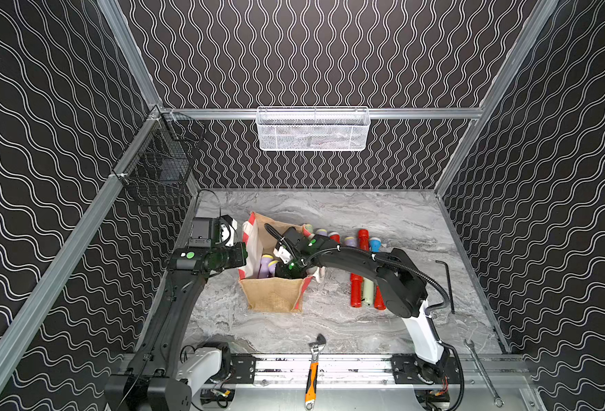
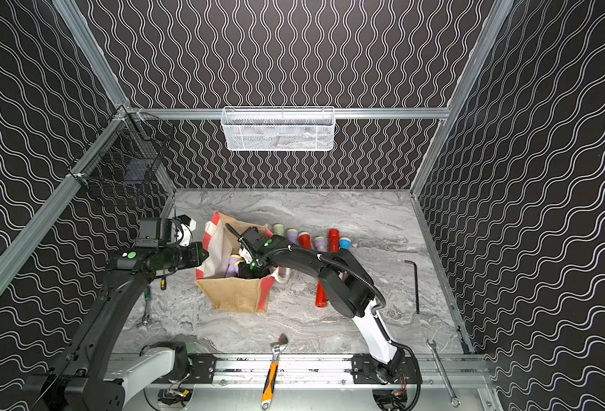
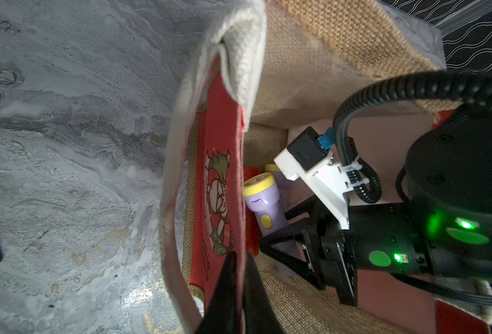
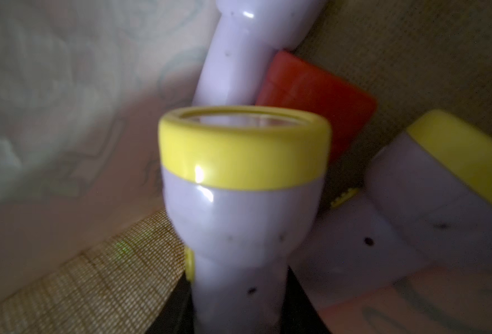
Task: Put the flashlights into the tote bags
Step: Place the flashlight in the canvas bag.
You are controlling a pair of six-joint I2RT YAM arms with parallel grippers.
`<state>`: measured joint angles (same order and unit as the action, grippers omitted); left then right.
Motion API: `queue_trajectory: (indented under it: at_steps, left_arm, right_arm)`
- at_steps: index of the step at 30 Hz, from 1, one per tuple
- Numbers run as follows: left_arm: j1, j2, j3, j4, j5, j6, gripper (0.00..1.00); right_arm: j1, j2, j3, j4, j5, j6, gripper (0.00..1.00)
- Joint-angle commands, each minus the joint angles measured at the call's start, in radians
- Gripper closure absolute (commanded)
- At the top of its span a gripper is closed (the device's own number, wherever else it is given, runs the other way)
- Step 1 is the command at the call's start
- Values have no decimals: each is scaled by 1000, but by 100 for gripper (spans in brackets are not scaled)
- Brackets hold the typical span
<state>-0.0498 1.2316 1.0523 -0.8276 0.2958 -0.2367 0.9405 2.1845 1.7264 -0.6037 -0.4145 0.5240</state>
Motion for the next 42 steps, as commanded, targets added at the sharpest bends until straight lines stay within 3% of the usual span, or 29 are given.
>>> queue_trajectory:
  at_steps: [1, 11, 20, 27, 42]
  left_arm:
    - [1, -2, -4, 32, 3, -5, 91]
    - [1, 5, -6, 30, -17, -1, 90]
    - [1, 3, -5, 27, -24, -3, 89]
    - [1, -6, -5, 24, -25, -7, 89]
    - [1, -8, -1, 8, -76, -9, 90]
  right_arm:
    - [-6, 26, -1, -18, -22, 15, 76]
    - [-44, 54, -36, -6, -67, 35, 71]
    - [-47, 24, -20, -23, -41, 17, 51]
    - [-52, -42, 9, -12, -19, 9, 44]
    - [-52, -178, 104, -31, 3, -46, 37]
